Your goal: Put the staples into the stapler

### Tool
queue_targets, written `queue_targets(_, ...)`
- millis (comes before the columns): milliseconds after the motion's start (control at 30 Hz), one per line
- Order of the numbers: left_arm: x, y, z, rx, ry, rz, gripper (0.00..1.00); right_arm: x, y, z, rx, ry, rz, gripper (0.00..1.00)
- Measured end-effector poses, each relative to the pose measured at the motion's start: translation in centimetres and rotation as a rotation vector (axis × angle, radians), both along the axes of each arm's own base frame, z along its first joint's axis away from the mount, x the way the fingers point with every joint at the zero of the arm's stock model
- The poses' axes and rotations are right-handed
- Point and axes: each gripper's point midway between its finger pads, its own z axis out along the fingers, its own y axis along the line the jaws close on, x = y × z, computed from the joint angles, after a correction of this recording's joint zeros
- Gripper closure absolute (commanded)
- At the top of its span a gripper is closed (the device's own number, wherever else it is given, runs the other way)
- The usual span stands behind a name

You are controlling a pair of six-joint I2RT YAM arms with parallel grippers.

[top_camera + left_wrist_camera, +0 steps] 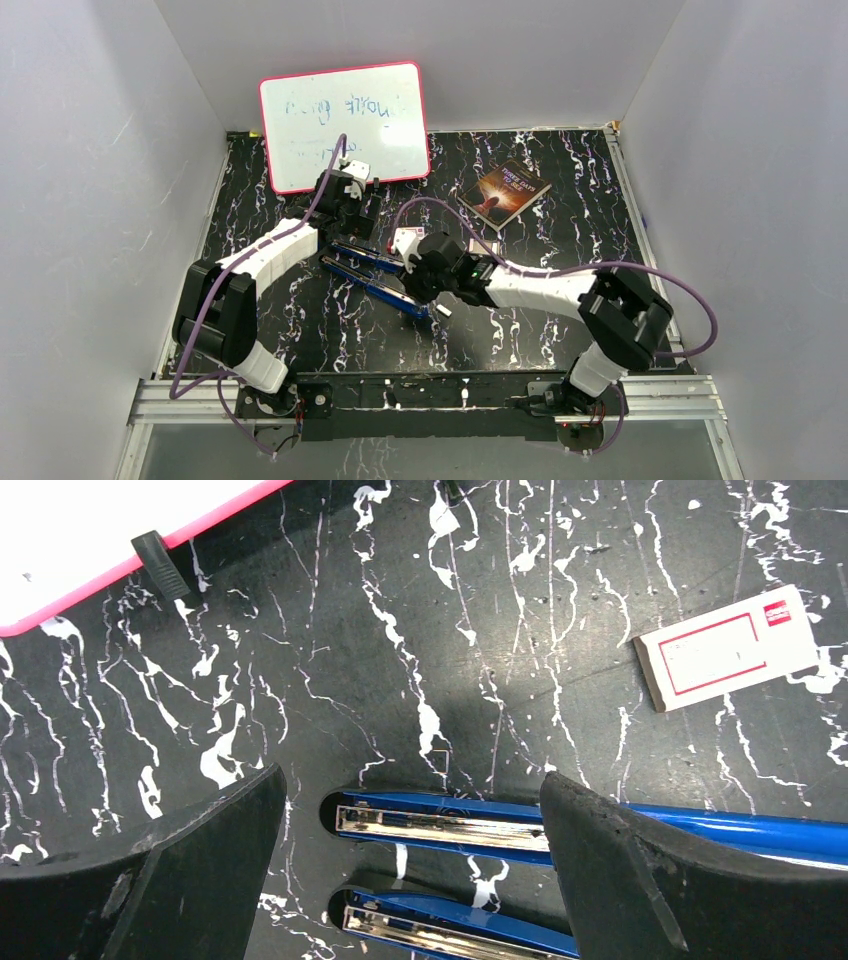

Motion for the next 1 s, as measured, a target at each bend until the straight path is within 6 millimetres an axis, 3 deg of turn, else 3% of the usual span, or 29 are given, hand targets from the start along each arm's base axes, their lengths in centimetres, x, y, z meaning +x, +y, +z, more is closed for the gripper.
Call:
queue_targets(167, 0.0, -0.2, 0.9, -0.073, 0.003, 0.036, 0.02, 0.5, 0.1, 3.3, 0.116, -0.073, -0.032, 0.58)
queue_targets(267, 0.7, -0.5, 3.4, -0.14, -0.019, 0.083, 0.02, 0.1, -1.5, 4.2, 0.171, -0.11, -0.073, 0.58)
queue_targets(333, 1.7, -0.9, 6.4, -0.193, -0.049, 0.12, 0.01, -0.5, -3.1, 3.7, 0.185, -0.121, -0.105, 0.57)
queue_targets(467, 3.8, -1.8, 14.6, -0.335, -0.147, 0.199, 0.02, -2.1, -6.7, 1.2, 0.191, -0.111, -0.166, 0.56)
queue_targets(600, 4.7, -2.6, 20.1, -0.468, -0.2, 0.262, 0.02, -3.4, -9.1, -0.9, 0.208, -0.096, -0.206, 0.53)
queue_targets(767, 4.2, -2.9, 21.8, -0.575, -0.18, 0.339, 0.02, -4.3, -10.8, -3.0, 0.198, -0.089, -0.221, 0.5)
queue_targets(1000, 3.4, -3.1, 22.0, -0.656, -0.144, 0.41, 0.02, -4.3, -10.7, -3.8, 0.214, -0.1, -0.212, 0.5)
